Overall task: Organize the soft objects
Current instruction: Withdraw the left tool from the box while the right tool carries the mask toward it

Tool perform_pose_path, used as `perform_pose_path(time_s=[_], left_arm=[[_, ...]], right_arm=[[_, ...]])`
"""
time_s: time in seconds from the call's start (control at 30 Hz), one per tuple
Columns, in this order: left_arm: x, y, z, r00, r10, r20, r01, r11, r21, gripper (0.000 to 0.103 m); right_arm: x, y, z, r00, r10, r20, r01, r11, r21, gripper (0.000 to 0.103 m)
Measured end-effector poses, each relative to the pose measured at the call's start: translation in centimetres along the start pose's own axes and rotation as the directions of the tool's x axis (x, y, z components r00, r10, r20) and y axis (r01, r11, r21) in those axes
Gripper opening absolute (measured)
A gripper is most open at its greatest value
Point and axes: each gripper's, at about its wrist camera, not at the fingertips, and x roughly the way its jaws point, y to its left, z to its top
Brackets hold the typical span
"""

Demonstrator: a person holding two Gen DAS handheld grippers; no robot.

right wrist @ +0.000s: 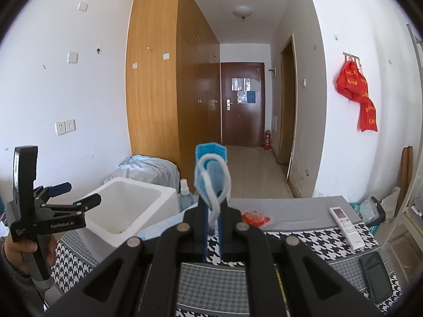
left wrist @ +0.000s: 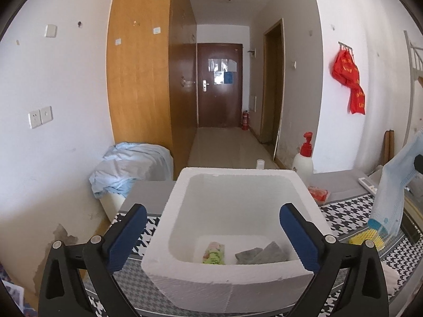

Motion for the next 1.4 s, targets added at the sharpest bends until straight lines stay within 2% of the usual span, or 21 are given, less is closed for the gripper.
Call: perform_pose_path(time_s=[0.3, 0.83, 1.4], left_arm=[[-1.6, 1.2, -0.3, 0.999, 0.019, 0.029, -0.019, 1.000, -0.009, 0.102], [-5.0, 3.9, -1.6, 0.996, 0.050, 0.075, -0.048, 0.999, -0.020, 0.102], [-6.2, 5.6, -3.7, 0.997, 0.029, 0.072, -0.026, 0.999, -0.040, 0.102]], right_arm=[[0.2, 0.3, 0.7, 1.000, 0.026, 0.012, -0.026, 1.000, 0.014, 0.008], [0.9, 3.3, 1.6, 0.997, 0.071, 0.019, -0.071, 0.997, 0.000, 0.008], [2.4, 6.5, 1.9, 0.995, 0.100, -0.003, -0.100, 0.995, -0.008, 0.008]])
